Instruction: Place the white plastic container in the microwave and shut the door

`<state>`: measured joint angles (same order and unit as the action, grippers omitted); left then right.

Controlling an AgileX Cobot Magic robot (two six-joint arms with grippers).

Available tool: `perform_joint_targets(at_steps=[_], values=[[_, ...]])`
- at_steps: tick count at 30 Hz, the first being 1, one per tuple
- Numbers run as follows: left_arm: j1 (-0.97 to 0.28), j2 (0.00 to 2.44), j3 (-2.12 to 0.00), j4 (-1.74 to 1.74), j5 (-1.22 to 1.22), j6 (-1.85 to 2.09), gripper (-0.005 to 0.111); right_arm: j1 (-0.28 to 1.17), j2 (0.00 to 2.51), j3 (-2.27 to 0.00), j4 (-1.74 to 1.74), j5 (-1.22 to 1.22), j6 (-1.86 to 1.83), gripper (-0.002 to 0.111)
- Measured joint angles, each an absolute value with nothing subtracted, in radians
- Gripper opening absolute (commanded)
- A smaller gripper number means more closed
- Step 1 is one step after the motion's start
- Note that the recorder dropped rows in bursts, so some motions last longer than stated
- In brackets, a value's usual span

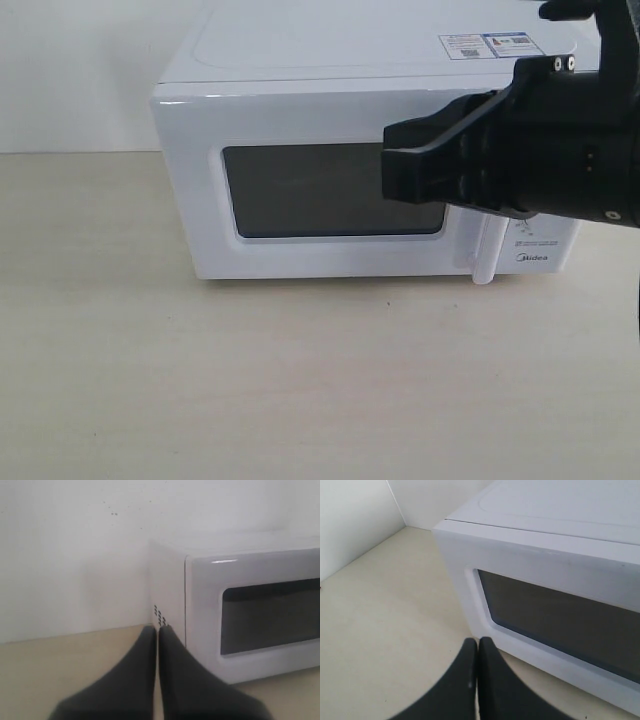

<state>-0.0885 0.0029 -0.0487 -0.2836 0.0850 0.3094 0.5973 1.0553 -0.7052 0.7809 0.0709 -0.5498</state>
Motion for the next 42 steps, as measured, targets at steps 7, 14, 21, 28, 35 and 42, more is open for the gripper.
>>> perform_joint_targets(at_steps=[7,14,21,28,35,42], values=[[-0.057,0.003,-0.004,-0.005,0.146,0.010,0.004,0.597,1.055,-0.705,0.781,0.071,-0.550,0.000],[-0.047,0.003,-0.004,0.037,0.257,-0.014,0.004,0.597,1.055,-0.705,0.781,0.071,-0.550,0.000],[0.021,0.003,-0.004,0.048,0.277,-0.019,0.004,0.597,1.055,-0.705,0.781,0.071,-0.550,0.000],[0.091,0.003,-0.004,0.048,0.283,-0.035,0.004,0.597,1.055,-0.705,0.781,0.071,-0.550,0.000],[0.117,0.003,-0.004,0.048,0.296,-0.043,0.004,0.597,1.055,-0.705,0.781,0.071,-0.550,0.000],[0.117,0.003,-0.004,0.048,0.299,-0.043,0.004,0.597,1.055,-0.705,0.781,0.071,-0.550,0.000]])
